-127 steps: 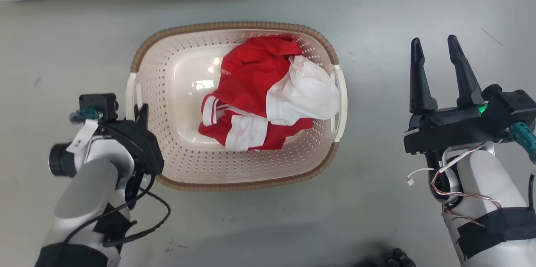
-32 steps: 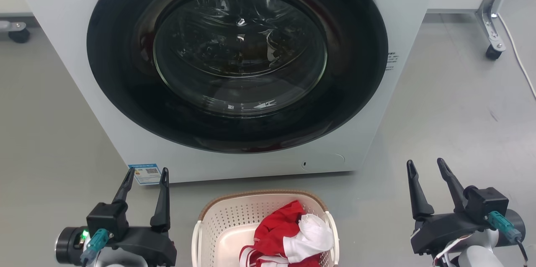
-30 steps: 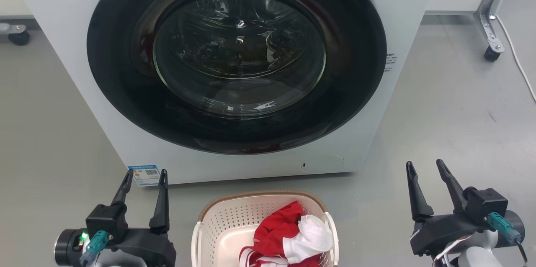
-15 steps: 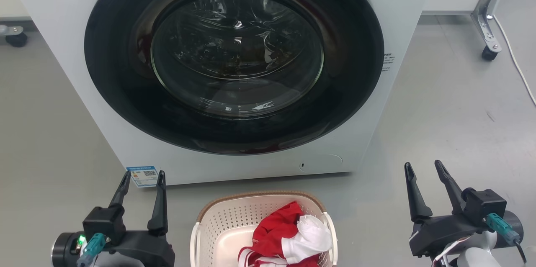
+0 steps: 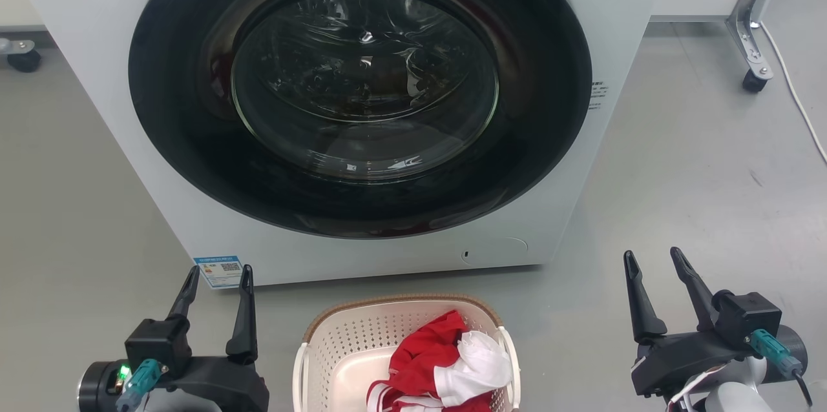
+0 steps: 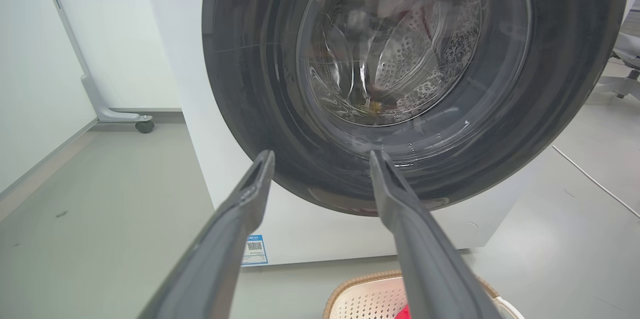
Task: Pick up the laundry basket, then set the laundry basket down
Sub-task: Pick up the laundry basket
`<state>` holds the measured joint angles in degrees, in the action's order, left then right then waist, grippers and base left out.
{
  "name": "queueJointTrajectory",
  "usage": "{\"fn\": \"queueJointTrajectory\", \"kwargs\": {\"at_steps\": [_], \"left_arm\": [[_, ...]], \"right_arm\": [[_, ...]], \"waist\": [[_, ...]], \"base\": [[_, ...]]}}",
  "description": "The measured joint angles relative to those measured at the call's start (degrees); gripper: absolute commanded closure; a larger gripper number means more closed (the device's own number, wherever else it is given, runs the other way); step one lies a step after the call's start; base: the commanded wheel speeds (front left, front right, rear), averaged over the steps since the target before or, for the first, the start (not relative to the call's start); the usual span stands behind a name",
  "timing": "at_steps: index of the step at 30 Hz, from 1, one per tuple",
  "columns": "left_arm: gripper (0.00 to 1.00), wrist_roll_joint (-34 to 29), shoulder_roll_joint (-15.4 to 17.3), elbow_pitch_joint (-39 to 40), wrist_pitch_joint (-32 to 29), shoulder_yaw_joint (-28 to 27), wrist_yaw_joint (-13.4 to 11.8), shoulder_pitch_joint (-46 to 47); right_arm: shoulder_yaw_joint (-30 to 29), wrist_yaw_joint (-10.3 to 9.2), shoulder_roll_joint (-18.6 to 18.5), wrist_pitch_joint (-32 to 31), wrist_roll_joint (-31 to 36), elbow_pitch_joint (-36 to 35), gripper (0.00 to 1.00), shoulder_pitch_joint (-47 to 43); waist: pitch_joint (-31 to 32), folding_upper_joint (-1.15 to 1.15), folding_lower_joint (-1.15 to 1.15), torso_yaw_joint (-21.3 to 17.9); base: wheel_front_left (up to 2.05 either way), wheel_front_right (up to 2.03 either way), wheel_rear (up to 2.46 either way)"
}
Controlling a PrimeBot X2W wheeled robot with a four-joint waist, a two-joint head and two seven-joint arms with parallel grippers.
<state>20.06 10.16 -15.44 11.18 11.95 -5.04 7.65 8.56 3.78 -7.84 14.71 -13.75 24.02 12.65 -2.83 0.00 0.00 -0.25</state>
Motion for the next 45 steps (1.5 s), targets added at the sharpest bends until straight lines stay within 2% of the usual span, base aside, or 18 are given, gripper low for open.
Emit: {"fn": "queueJointTrajectory", "kwargs": {"at_steps": [8,17,33,45], "left_arm": [[0.00,0.04,-0.27,1.19,-0.70,-0.01,-0.09,-1.31],[0.00,0.13,-0.29,3.02,-2.02,-0.23,-0.51,-1.25],[0.00,0.56,-1.32,2.76,-4.22,0.04,-0.53,3.22],[0.00,1.10,-2.40,-2.83,-7.56,0.54,-0.51,10.09]], "right_arm": [[0.10,0.00,0.00,0.00,0.00,-0.65,0.00,-0.04],[0.23,0.00,0.09,-0.31,-0.01,-2.13,0.00,-0.02],[1.27,0.12,0.16,-2.13,-0.01,-2.87,0.00,3.07],[3.58,0.77,1.02,-4.26,0.22,-0.97,0.00,9.40]], "waist": [[-0.44,0.00,0.00,-0.03],[-4.22,0.00,0.00,0.04],[-15.58,-0.01,0.01,0.37],[-26.57,-0.01,0.01,0.24]], "base": [[0.00,0.00,0.00],[0.00,0.00,0.00],[0.00,0.00,0.00],[0.00,0.00,0.00]]}}
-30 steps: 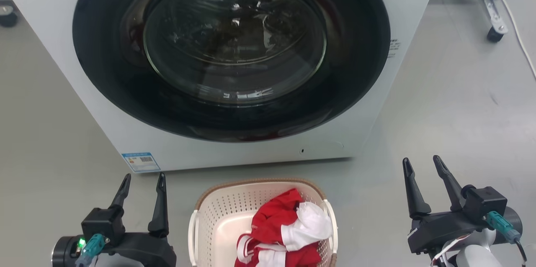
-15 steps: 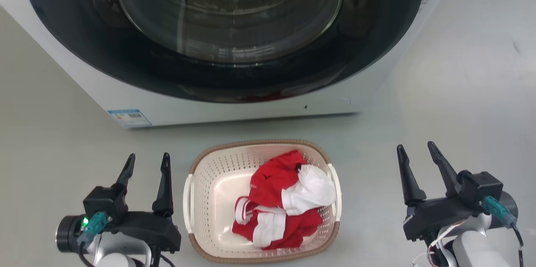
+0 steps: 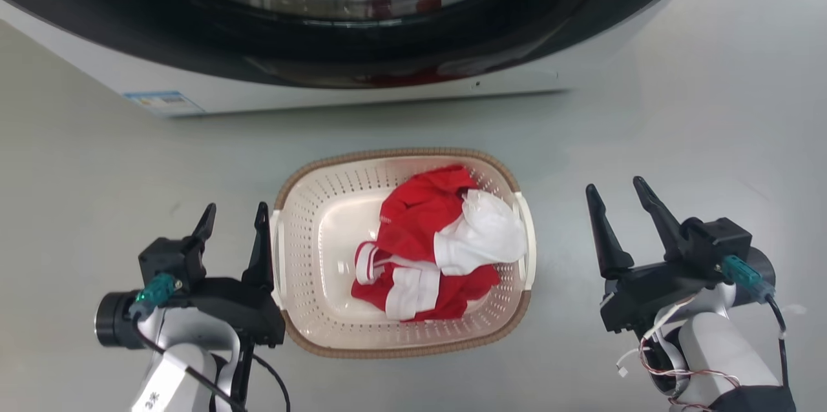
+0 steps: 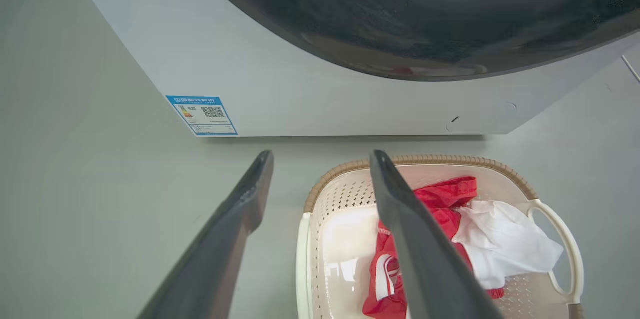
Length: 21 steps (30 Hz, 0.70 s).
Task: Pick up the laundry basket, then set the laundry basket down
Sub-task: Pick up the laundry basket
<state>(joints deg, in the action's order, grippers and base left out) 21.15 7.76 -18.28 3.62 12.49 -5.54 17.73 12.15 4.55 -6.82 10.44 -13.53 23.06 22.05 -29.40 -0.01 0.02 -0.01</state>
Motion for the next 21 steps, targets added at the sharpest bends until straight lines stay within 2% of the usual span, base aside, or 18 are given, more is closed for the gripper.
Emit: {"fn": "queueJointTrajectory", "kwargs": {"at_steps": [7,21], "left_arm": [[0.00,0.47,-0.70,-3.61,-1.09,0.00,0.12,4.13],[0.00,1.44,-1.24,-13.70,-2.03,0.14,2.53,9.63]], "right_arm": [[1.23,0.10,0.52,-0.36,0.04,1.20,0.00,3.10],[3.34,0.57,1.83,-0.20,0.30,5.39,0.00,7.15]], "waist": [[-6.01,0.00,0.00,-0.08],[-16.27,0.00,-0.01,-0.10]], "base": [[0.00,0.00,0.00],[0.00,0.00,0.00]]}}
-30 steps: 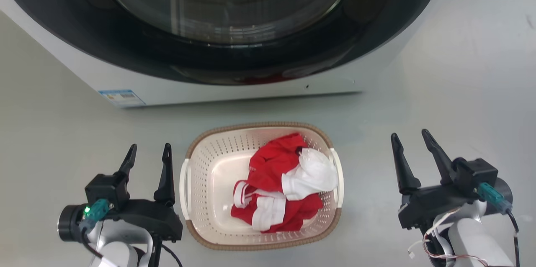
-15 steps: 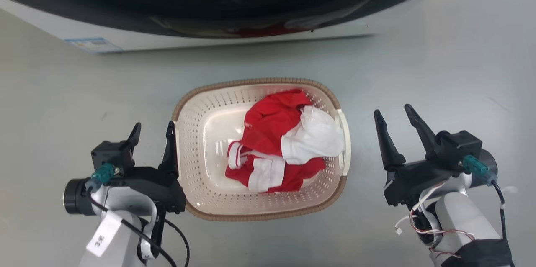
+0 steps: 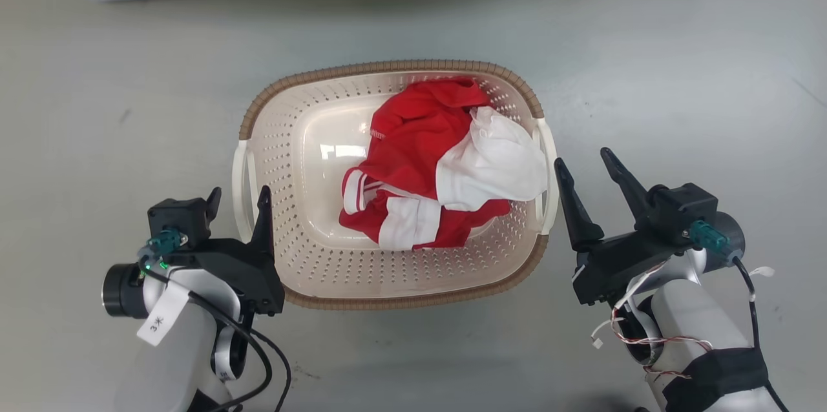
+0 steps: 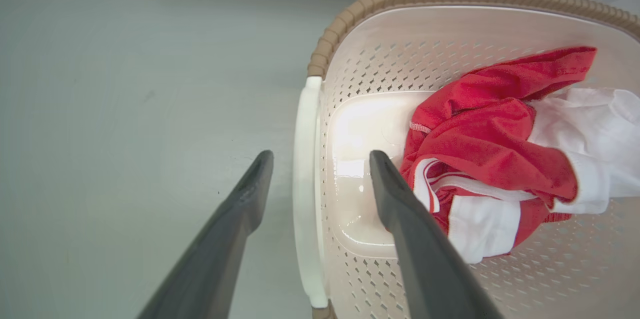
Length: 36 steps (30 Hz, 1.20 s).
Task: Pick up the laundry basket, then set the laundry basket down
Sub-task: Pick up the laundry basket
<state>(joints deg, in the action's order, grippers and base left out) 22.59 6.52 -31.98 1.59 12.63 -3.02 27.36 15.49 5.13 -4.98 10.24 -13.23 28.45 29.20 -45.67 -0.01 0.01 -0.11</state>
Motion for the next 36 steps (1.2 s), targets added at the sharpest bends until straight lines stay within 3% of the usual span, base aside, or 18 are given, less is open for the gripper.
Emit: {"fn": "queueJointTrajectory", "kwargs": {"at_steps": [30,31,32,33,36], "left_arm": [[0.00,0.70,-0.24,-18.91,0.02,1.68,6.13,13.03],[0.28,0.70,-0.32,-19.41,0.02,1.74,6.14,13.38],[0.76,0.70,-0.37,-19.81,0.02,1.80,6.38,13.70],[1.00,0.70,-0.44,-20.23,0.02,1.87,6.59,14.01],[1.00,0.70,-0.90,-21.39,0.05,2.26,7.35,14.89]], "right_arm": [[4.91,0.92,0.93,-1.02,-0.99,14.57,0.00,9.60],[5.03,0.92,0.96,-1.16,-1.19,14.97,0.59,9.90],[5.11,0.93,0.97,-1.18,-1.46,15.32,0.83,10.23],[5.27,0.93,0.98,-1.21,-1.53,15.74,1.00,10.60],[5.79,1.43,1.14,-1.43,-1.89,16.72,1.00,11.39]], "waist": [[-4.80,0.01,-0.01,0.92],[-4.89,0.00,-0.01,0.98],[-4.98,0.01,0.00,1.03],[-5.07,0.01,-0.01,1.07],[-5.25,0.01,-0.01,1.16]], "base": [[0.00,0.00,0.00],[0.00,0.00,0.00],[0.00,0.00,0.00],[0.00,0.00,0.00],[0.00,0.00,0.00]]}}
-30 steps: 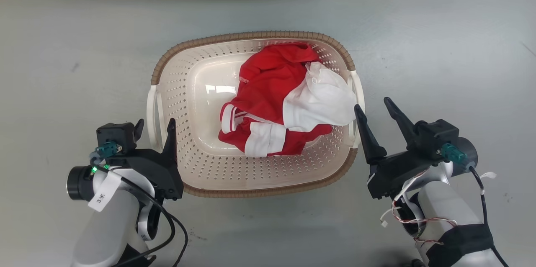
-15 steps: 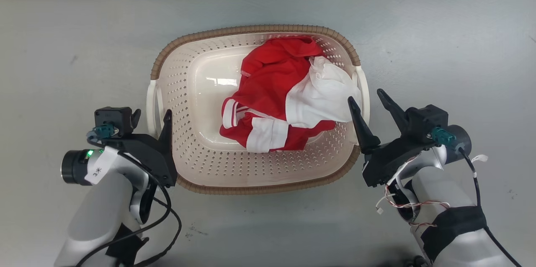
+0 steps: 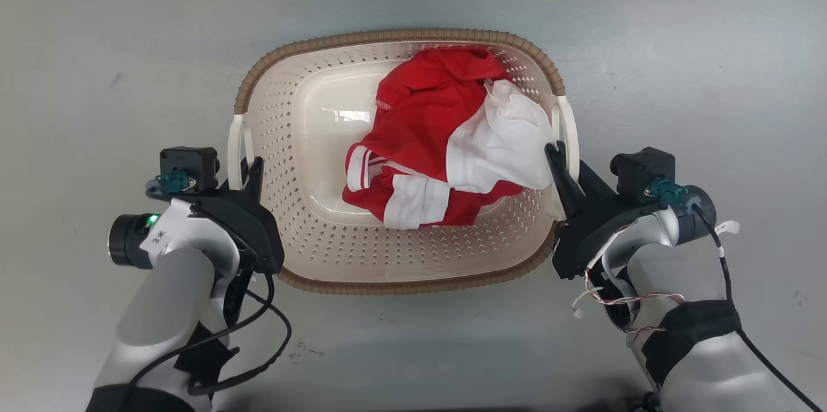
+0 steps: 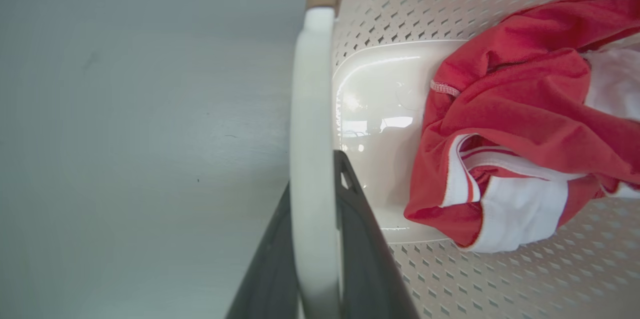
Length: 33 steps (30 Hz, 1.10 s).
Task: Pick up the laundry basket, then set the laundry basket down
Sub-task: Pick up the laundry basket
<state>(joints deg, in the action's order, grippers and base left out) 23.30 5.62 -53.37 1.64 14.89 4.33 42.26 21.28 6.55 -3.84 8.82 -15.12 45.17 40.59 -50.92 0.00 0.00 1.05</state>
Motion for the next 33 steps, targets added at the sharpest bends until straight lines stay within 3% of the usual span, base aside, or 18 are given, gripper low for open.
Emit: {"fn": "queueJointTrajectory", "kwargs": {"at_steps": [17,33], "left_arm": [[1.00,1.52,-1.55,-6.94,0.92,0.11,1.51,2.23],[1.00,6.27,-4.28,-14.73,-6.80,0.09,2.75,4.26]], "right_arm": [[1.70,0.09,0.43,0.85,-3.01,5.92,1.00,1.99],[2.36,0.60,0.65,-3.03,-6.77,14.97,1.00,3.15]], "waist": [[2.13,0.00,0.00,0.12],[10.98,0.01,0.00,0.92]], "base": [[0.00,0.00,0.00],[0.00,0.00,0.00]]}}
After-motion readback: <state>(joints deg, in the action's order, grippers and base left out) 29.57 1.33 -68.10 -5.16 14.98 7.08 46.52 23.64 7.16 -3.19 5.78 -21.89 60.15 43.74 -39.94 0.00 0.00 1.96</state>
